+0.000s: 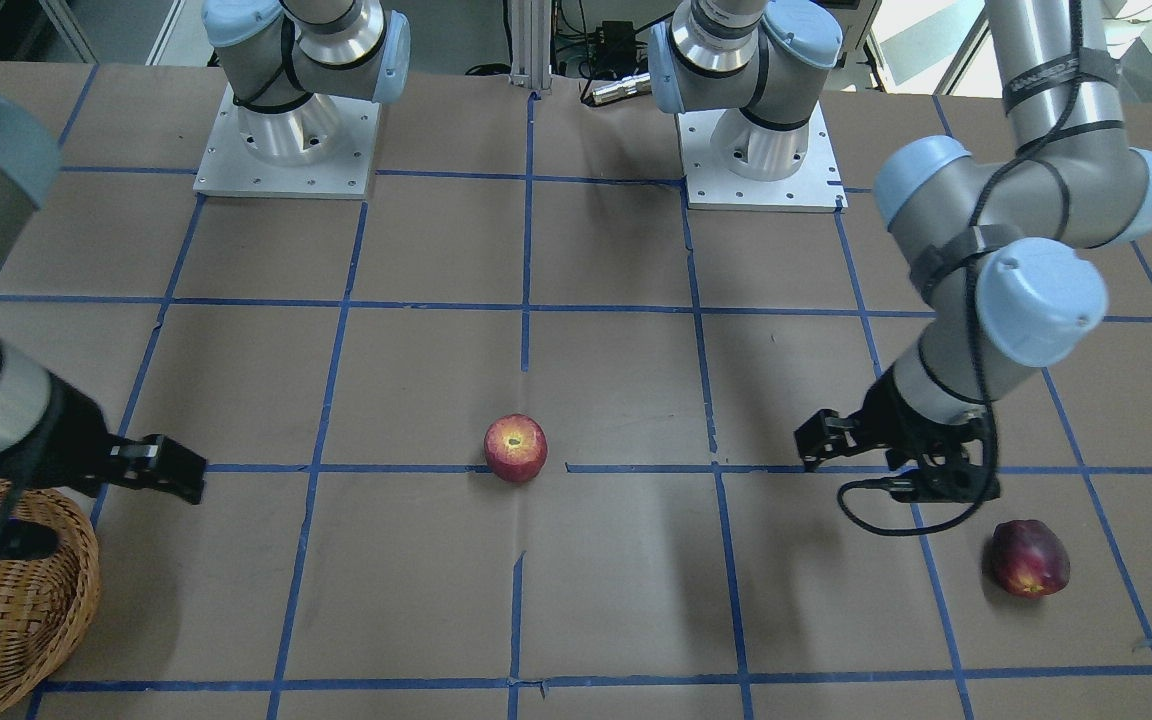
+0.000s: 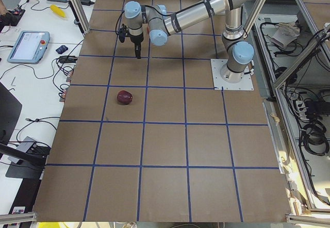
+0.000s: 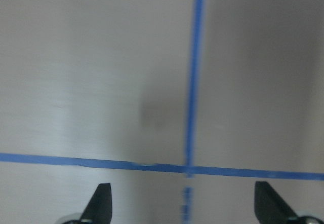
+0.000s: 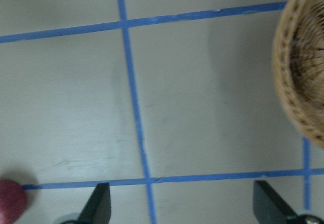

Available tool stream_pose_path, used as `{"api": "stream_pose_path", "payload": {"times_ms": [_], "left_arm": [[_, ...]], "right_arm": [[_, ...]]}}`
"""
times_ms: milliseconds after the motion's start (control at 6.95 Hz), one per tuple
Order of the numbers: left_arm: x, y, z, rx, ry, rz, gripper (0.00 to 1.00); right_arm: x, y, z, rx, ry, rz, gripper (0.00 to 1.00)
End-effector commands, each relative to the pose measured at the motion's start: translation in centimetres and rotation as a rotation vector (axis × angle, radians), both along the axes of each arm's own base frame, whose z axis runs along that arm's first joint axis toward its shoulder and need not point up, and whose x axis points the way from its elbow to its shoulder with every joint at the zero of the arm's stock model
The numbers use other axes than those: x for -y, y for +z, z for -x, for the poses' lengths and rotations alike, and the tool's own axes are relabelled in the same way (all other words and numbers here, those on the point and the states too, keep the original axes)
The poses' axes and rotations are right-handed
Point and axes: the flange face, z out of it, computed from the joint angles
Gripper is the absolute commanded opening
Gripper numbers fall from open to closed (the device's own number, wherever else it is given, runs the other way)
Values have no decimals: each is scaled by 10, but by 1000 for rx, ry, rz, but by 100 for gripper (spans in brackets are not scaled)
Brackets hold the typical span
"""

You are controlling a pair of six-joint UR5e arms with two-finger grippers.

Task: Put all apples into basket
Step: 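Grasp lighter red apple with right gripper while left grasps dark red apple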

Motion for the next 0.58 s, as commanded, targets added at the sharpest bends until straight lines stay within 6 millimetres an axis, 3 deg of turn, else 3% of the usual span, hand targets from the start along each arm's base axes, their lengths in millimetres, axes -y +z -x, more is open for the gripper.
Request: {"api": "stream_pose_path", "payload": {"times_ms": [0, 144, 288, 432], "left_arm": [[19, -6, -133, 71, -217, 3, 100], [43, -21, -159, 105, -268, 42, 100], [59, -33, -171, 117, -301, 49, 100], [66, -51, -188, 114, -342, 41, 100]], "right_arm": [[-41, -30, -146, 10, -48, -93, 100], [-60, -52, -174, -2, -51, -128, 100], [-81, -73, -214, 32, -74, -162, 100], [-95, -104, -241, 64, -83, -181, 100]]}}
